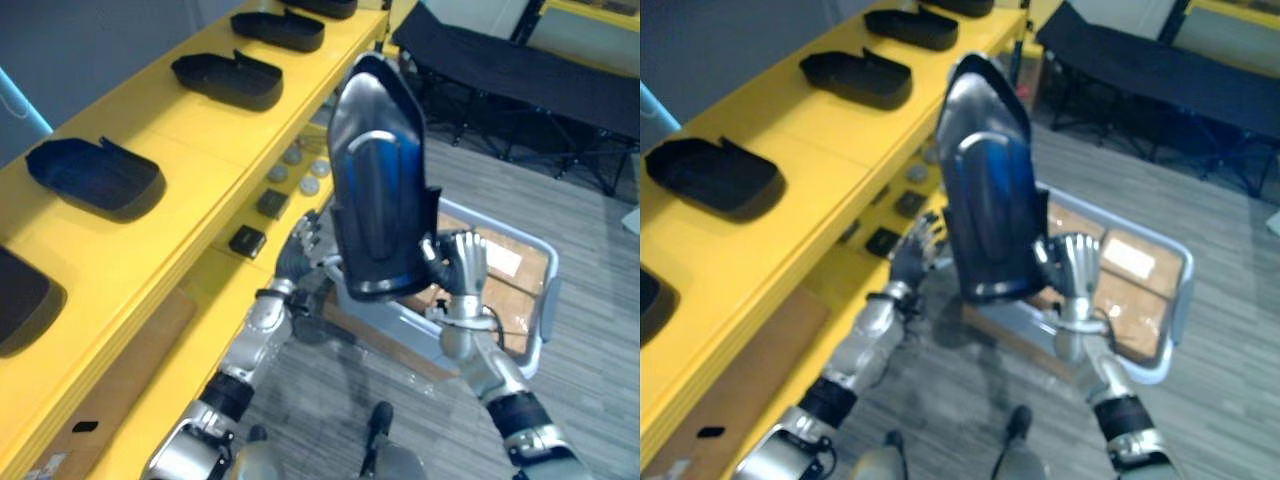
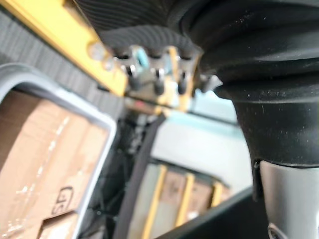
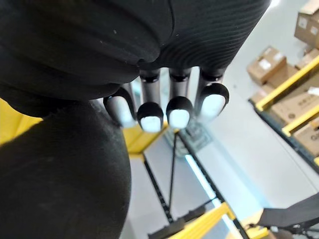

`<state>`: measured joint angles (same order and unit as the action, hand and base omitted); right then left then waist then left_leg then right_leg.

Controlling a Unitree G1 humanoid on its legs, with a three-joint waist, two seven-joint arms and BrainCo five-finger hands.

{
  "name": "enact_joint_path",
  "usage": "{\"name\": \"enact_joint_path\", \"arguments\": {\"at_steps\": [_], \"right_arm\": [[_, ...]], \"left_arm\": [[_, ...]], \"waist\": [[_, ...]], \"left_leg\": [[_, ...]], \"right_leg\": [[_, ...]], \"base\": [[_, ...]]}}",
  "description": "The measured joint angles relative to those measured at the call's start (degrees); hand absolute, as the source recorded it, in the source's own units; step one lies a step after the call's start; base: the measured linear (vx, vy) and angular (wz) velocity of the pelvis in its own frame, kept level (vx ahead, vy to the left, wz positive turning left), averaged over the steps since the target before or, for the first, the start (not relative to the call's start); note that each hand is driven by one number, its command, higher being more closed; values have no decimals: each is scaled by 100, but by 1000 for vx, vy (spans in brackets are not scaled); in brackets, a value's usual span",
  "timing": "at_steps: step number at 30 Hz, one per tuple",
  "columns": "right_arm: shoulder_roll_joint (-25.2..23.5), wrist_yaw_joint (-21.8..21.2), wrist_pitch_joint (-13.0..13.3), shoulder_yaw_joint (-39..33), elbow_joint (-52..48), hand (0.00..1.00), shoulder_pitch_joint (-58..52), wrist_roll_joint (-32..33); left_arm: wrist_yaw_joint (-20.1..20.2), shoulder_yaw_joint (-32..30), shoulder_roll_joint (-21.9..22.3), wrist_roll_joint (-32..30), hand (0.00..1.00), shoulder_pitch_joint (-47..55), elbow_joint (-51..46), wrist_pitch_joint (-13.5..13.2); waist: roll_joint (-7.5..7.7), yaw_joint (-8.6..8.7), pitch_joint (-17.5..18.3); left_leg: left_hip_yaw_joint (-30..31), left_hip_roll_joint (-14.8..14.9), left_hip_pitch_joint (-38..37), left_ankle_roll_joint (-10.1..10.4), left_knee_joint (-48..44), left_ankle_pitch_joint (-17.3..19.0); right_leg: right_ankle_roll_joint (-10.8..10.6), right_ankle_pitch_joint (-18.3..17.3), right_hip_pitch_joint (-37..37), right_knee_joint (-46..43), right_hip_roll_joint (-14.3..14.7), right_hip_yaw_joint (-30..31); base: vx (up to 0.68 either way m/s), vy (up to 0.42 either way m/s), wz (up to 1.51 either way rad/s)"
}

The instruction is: Walk over and take plastic housings, then place them on the shelf

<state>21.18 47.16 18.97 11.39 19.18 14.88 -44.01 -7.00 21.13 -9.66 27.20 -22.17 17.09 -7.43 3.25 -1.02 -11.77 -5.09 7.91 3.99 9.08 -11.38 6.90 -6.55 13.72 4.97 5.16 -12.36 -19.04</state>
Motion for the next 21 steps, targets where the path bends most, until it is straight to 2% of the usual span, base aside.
{"name": "enact_joint_path", "arguments": {"at_steps": [5, 8, 12, 14, 21], "right_arm": [[11, 0, 105, 41, 1, 100, -92, -122], [29, -1, 122, 66, 3, 100, -124, -182], [49, -8, 138, 229, 63, 100, -147, -205], [48, -7, 193, 297, 186, 100, -168, -225], [48, 18, 338, 452, 300, 100, -303, -370]], "left_arm": [[103, -3, -117, 9, 0, 0, 0, 0], [176, -9, -120, 257, 0, 0, 0, -5], [923, 17, -120, 1188, 0, -1, -14, -15], [1174, 39, -115, 1499, 0, -4, -26, -23], [1509, 50, -120, 1806, 0, -9, -70, -119]], "waist": [[-9, 22, 5], [-10, 33, 6], [-11, 54, 6], [-11, 59, 7], [-11, 73, 7]], "left_leg": [[3, -9, 0, 0, 2, 0], [9, -19, -1, 0, 19, -1], [49, -60, -1, -10, 63, -7], [71, -60, 1, -10, 74, -7], [84, -61, 4, -10, 79, -6]], "right_leg": [[35, -24, 0, 1, -10, -11], [38, -22, -1, -1, -22, -31], [-5, 9, -4, -46, -65, -70], [-11, 15, -12, -48, -65, -90], [-10, 16, -13, -48, -64, -98]], "base": [[0, 0, 0], [3, 1, 1], [17, 7, 5], [20, 8, 4], [1, 1, 1]]}}
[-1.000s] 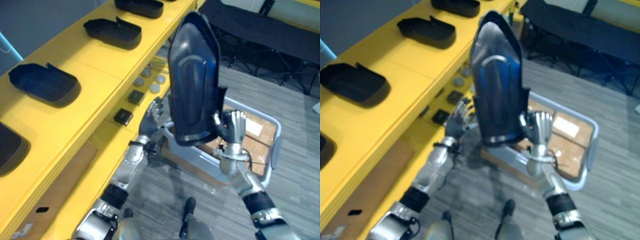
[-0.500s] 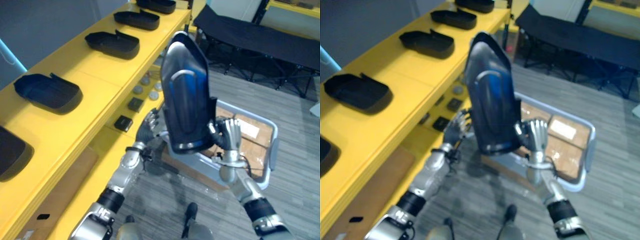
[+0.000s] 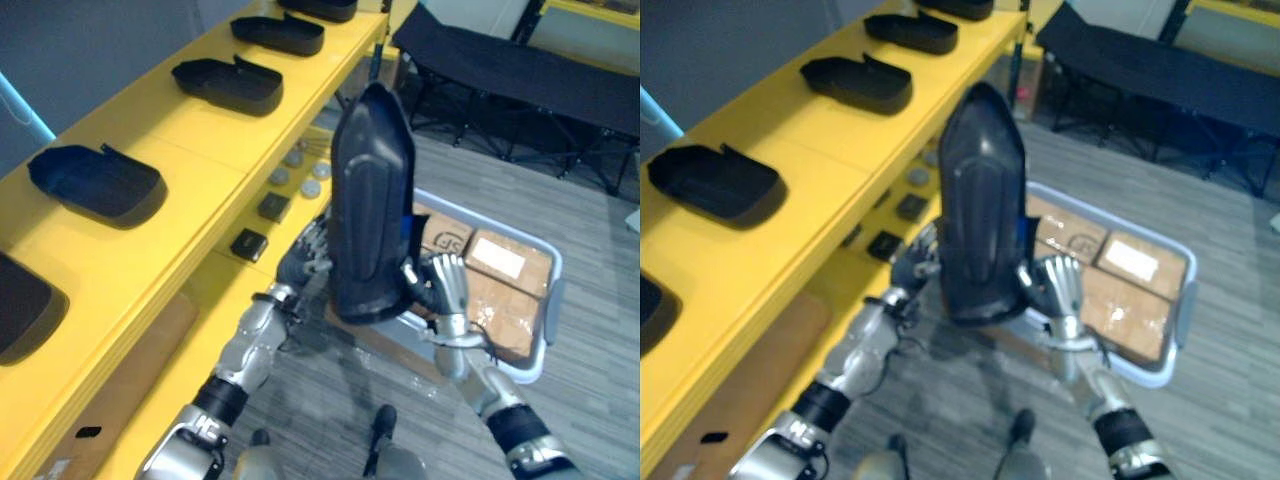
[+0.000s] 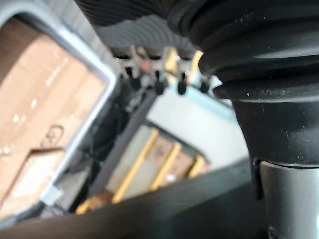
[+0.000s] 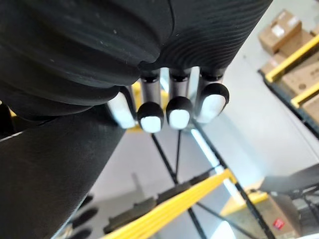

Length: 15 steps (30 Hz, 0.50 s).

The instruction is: Walk over and take plastic housings, then place them on the shelf

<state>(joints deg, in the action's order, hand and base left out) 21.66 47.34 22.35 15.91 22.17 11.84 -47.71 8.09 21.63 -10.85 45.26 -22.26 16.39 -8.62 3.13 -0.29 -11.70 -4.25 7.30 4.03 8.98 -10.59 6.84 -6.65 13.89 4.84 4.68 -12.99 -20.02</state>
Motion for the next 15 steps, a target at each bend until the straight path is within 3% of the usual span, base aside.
{"name": "enact_joint_path", "arguments": {"at_steps": [6, 10, 15], "right_arm": [[9, 26, 195, 2, -1, 100, -31, -29], [45, 25, 206, 11, -2, 100, -33, -29], [55, 24, 206, 30, -2, 100, -34, -28]], "left_arm": [[-25, 1, -2, -83, 0, 0, -211, -39], [-54, 3, 1, -134, 0, 0, -233, -38], [-82, 1, -5, -276, 0, 1, -285, -5]], "waist": [[-76, 35, 46], [-192, 46, 112], [-199, 77, 116]], "left_leg": [[-1, 1, -1, 0, -2, 0], [1, 4, -2, 1, 9, 0], [1, 4, -7, 1, 7, 0]], "right_leg": [[54, -59, 5, 28, 0, -2], [55, -62, 8, 18, 5, -10], [49, -56, 5, 21, 5, -10]], "base": [[0, 0, 0], [0, 0, 0], [0, 0, 0]]}}
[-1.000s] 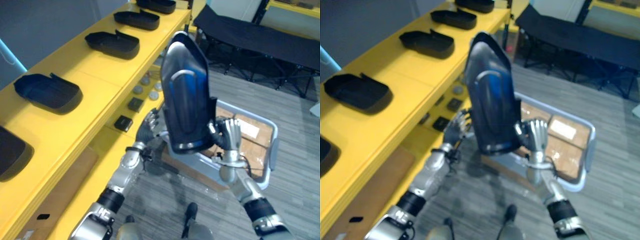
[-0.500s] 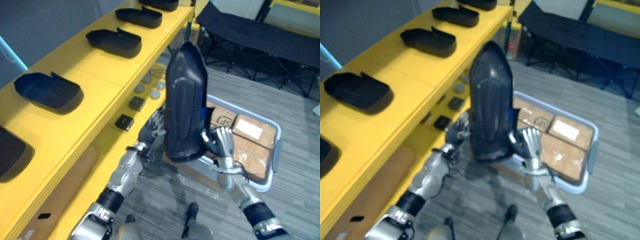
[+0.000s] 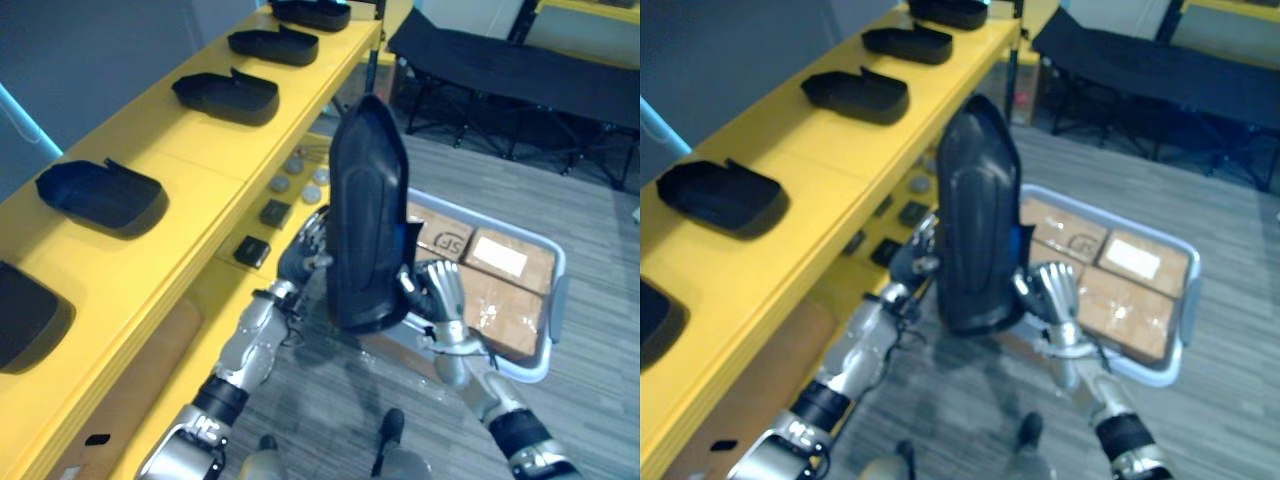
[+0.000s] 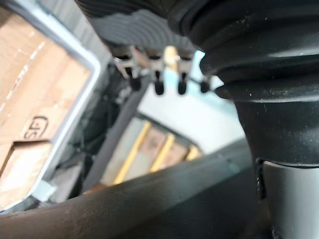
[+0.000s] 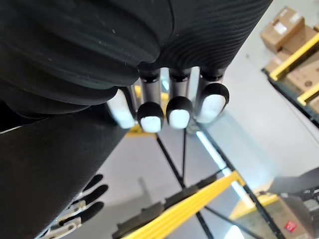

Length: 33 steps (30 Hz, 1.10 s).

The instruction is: Walk over and take plastic housings, then place them on the shelf

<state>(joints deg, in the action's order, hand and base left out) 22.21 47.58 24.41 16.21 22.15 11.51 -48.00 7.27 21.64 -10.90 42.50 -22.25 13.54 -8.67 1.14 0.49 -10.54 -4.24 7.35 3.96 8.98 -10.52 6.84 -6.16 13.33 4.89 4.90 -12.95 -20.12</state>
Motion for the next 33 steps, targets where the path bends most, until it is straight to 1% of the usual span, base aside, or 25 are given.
{"name": "enact_joint_path", "arguments": {"at_steps": [3, 6, 9, 13, 16, 18, 21, 23, 27, 30, 31, 32, 33], "right_arm": [[50, 1, -14, 5, -4, 100, 0, 0], [152, 25, -78, -48, -52, 100, 7, -1], [279, 158, -132, -259, -293, 100, 26, 6], [326, 313, -170, -551, -596, 100, 139, 28], [337, 507, -164, -814, -691, 100, 254, 116], [390, 527, -163, -1015, -803, 100, 304, 232], [537, 562, -123, -1229, -814, 100, 494, 237], [619, 563, -17, -1349, -834, 100, 557, 236], [644, 562, 69, -1371, -834, 100, 604, 217], [644, 563, 71, -1386, -835, 100, 609, 172], [644, 563, 71, -1396, -840, 100, 625, 149], [644, 564, 71, -1408, -849, 100, 641, 131], [642, 566, 69, -1516, -908, 100, 697, -27]], "left_arm": [[-76, 0, -17, -218, 0, 1, -5, 13], [-214, 9, -106, -382, 0, 15, -4, 106], [-320, -3, -172, -658, 0, 138, -4, 133], [-386, -5, -134, -762, 0, 257, -3, 166], [-384, -16, -81, -763, 0, 302, -3, 167], [-385, -25, -34, -768, 0, 326, -4, 167], [-400, -39, 35, -791, 0, 325, -36, 166], [-470, -39, 50, -882, 0, 325, -112, 166], [-559, -58, 73, -884, 0, 321, -199, 162], [-751, -76, 77, -997, 0, 320, -228, 105], [-889, -99, 78, -1155, 0, 315, -241, 79], [-945, -124, 79, -1216, 0, 306, -247, 56], [-1143, -240, 80, -1472, 0, 302, -338, -37]], "waist": [[0, 12, 0], [0, 28, 0], [-2, 37, -2], [-13, 42, -9], [-58, 48, -36], [-101, 48, -69], [-167, 63, -209], [-210, 77, -317], [-232, 117, -430], [-231, 160, -448], [-230, 171, -490], [-231, 174, -531], [-228, 181, -702]], "left_leg": [[-5, 1, -9, 0, 0, 0], [-15, 3, -25, 0, 3, 0], [-59, 3, -78, 0, 35, 0], [-93, 2, -87, 0, 49, 0], [-94, -3, -82, 0, 56, 0], [-93, -2, -78, 0, 62, 0], [-93, -5, -66, 0, 63, 0], [-91, -6, -7, 0, 57, 0], [-92, -6, 20, -6, 62, 4], [-91, -19, 21, -36, 58, 26], [-90, -28, 18, -42, 50, 31], [-87, -32, 17, -46, 36, 38], [-89, -38, 21, -54, -30, 71]], "right_leg": [[11, -9, -4, 28, 1, 0], [14, -11, -7, 29, 1, 2], [23, -19, -10, 29, -2, 9], [15, -32, -4, 29, -9, 8], [19, -28, 1, 17, -14, 6], [19, -28, 6, -20, -14, 6], [13, -27, 17, -22, -15, 6], [-2, -15, 74, -23, -16, 6], [-63, 43, 103, -25, -12, 9], [-65, 46, 95, -27, -21, 13], [-66, 46, 85, -27, -31, 14], [-69, 48, 77, -27, -35, 15], [-79, 55, 55, -30, -44, 30]], "base": [[0, 0, 0], [0, 0, 0], [0, 0, -5], [0, 0, -3], [0, 0, 0], [0, 0, 0], [0, 0, 0], [0, 0, 0], [0, 0, 0], [0, 0, 0], [0, 0, 0], [0, 0, 0], [0, 0, 0]]}}
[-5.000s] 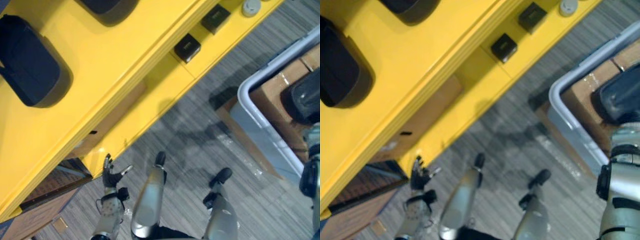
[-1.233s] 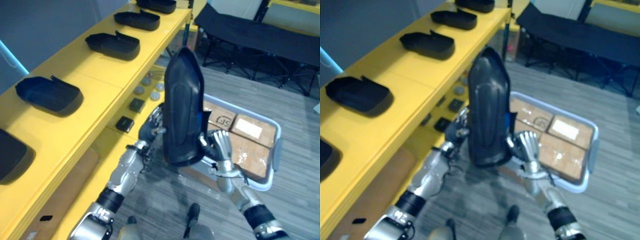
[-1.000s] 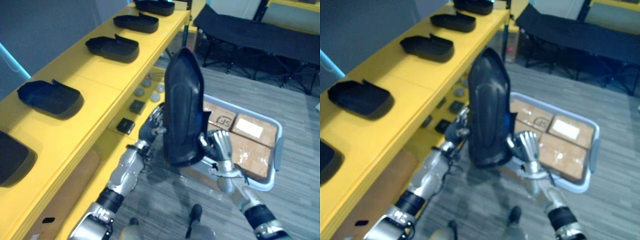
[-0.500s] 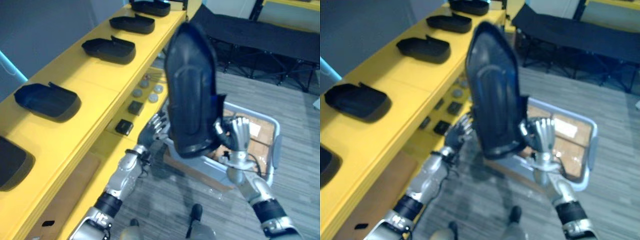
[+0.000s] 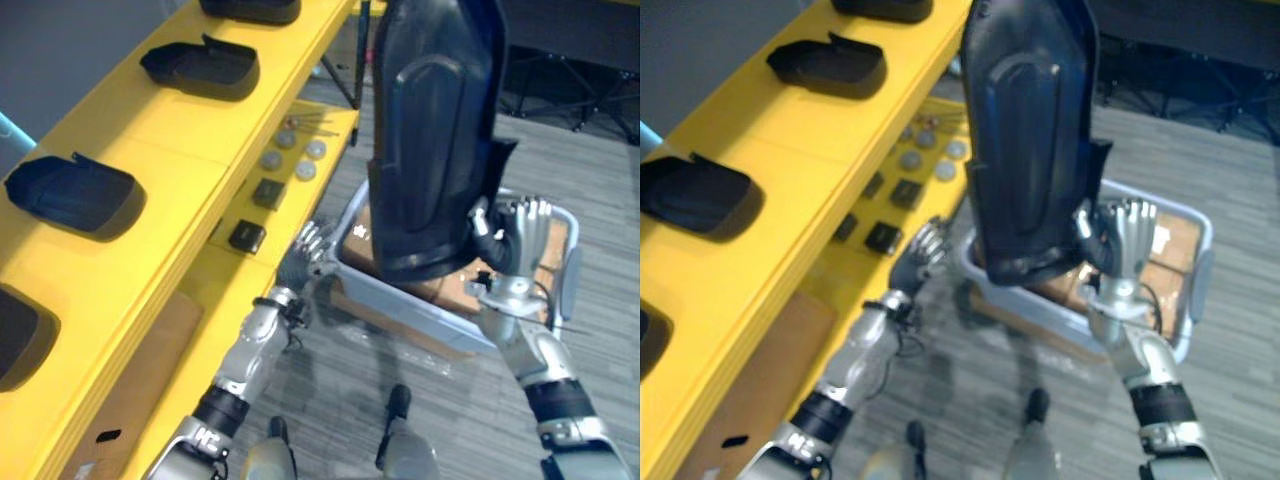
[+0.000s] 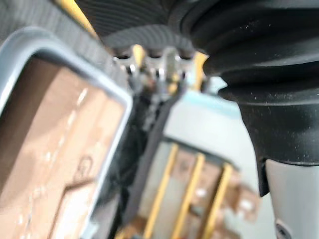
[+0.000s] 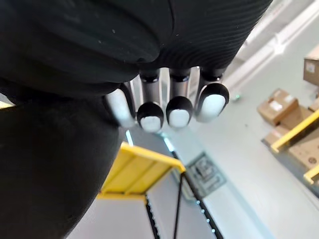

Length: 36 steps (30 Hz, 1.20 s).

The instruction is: Walk over and take plastic housings, then place them on the shelf

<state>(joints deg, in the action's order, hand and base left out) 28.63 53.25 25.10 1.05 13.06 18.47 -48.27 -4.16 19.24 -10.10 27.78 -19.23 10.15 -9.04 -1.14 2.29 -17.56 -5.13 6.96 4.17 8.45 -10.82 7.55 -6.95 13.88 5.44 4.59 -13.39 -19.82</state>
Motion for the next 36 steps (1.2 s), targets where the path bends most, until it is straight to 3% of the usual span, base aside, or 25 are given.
{"name": "enact_joint_path", "arguments": {"at_steps": [3, 16, 26, 36], "right_arm": [[0, 7, -15, -77, -42, 100, 3, -126], [170, 186, -147, -218, -43, 100, 71, -211], [607, 190, -133, -217, -39, 100, 587, -210], [720, 302, -56, -197, 100, 100, 948, -215]], "left_arm": [[-118, -164, -11, -212, 0, 2, -94, -107], [-115, -454, -218, -1283, 0, -464, -520, -281], [91, -450, -580, -1304, 0, -920, -660, -286], [324, -169, -806, -1235, 0, -1025, -500, -50]], "waist": [[-4, 1, -142], [-5, 15, -143], [-5, 40, -143], [-5, 72, -143]], "left_leg": [[13, 4, 47, -6, -117, 53], [57, -5, 188, -37, -389, 181], [5, -7, 176, -37, -401, 181], [4, -5, 183, -40, -454, 200]], "right_leg": [[-1, -3, 2, -32, -4, 1], [1, -4, 46, -119, -32, 31], [0, 2, 67, -119, -36, 80], [1, 3, 48, -131, -35, 81]], "base": [[-12, 3, 0], [-18, 8, 0], [-13, 2, -2], [0, 0, 0]]}}
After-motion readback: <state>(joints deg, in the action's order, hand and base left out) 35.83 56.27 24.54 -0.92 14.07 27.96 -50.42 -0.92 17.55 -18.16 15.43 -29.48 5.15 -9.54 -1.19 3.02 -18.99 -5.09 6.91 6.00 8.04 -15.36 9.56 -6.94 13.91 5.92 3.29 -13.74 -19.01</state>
